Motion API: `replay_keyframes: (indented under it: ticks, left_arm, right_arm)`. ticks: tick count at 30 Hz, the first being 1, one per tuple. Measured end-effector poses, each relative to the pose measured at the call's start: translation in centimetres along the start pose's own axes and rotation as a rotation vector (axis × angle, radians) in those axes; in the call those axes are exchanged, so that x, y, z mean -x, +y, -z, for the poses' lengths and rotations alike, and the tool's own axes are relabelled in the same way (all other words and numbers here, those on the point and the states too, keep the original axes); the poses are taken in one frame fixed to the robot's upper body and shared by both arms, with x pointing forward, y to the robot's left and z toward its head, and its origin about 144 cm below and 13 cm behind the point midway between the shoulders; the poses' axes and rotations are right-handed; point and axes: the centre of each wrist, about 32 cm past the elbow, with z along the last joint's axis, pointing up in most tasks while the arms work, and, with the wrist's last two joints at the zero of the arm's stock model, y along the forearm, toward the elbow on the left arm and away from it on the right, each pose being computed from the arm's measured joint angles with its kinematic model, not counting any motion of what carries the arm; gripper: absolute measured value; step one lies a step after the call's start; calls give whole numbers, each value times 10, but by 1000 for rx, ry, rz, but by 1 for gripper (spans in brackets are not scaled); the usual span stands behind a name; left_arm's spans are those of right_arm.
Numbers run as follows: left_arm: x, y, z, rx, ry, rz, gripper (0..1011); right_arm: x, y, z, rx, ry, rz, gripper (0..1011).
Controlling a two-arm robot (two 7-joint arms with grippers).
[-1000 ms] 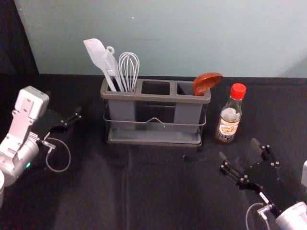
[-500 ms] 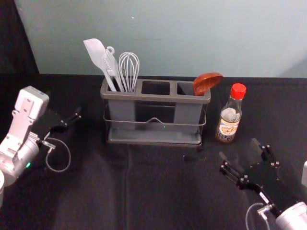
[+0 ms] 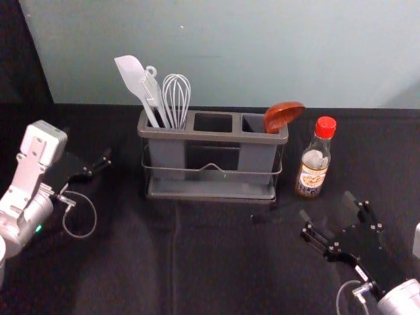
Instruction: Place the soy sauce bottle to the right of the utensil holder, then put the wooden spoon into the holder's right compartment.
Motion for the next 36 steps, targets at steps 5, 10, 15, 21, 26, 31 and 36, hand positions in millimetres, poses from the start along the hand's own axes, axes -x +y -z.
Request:
replay_keyframes:
  ticks: [5,10,15,21,26,31,36]
  left_arm:
    - [0,0,0,0,0,0,1005]
    - [0,0,0,0,0,0,1005]
    - [0,0,0,0,0,0,1005]
    - [0,0,0,0,0,0,1005]
    - [0,0,0,0,0,0,1005]
    - [0,0,0,0,0,0,1005]
    - [0,0,0,0,0,0,1005]
  right_arm:
    - [0,0,0,0,0,0,1004]
    - [0,0,0,0,0,0,1004]
    - [0,0,0,0,0,0,1004]
    - [0,0,0,0,0,0,1004]
    - [0,0,0,0,0,0,1004]
    - [0,0,0,0,0,0,1004]
    - [0,0,0,0,0,0,1004]
